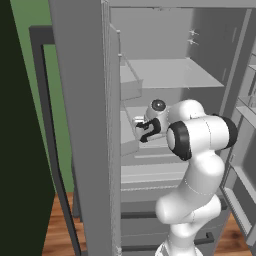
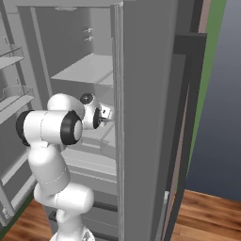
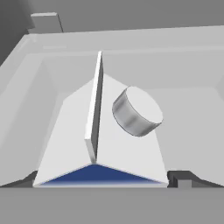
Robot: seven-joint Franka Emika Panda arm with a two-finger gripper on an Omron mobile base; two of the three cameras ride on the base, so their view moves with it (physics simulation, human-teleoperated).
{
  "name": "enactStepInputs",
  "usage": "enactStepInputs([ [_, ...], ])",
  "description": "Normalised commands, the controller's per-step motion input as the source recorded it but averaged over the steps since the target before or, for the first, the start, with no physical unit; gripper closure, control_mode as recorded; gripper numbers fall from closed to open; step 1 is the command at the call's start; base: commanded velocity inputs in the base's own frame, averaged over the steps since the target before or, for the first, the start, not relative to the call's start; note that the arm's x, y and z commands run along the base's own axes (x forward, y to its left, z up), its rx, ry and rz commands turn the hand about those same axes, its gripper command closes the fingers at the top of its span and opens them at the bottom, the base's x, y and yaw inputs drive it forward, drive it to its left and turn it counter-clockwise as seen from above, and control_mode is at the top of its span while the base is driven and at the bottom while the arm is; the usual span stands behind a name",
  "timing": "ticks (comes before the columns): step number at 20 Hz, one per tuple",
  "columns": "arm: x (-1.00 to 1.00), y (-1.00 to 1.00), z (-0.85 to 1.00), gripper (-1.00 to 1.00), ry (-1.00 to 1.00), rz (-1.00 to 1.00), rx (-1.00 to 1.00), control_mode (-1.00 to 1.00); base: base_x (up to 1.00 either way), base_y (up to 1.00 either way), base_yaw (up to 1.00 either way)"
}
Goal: Take a sugar cube from the saucer and place it inside the coffee. Then, grab milk from the fridge and place it next to the coffee on the counter to sweeten the coffee.
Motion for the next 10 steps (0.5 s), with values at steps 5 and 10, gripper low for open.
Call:
enactStepInputs([
  [5,0.00,0.05,-0.16,1.00,-0.06,0.00,-0.03,-1.00,0.00,0.00,0.00],
  [10,0.00,0.01,-0.08,1.00,-0.03,0.00,-0.01,-1.00,0.00,0.00,0.00],
])
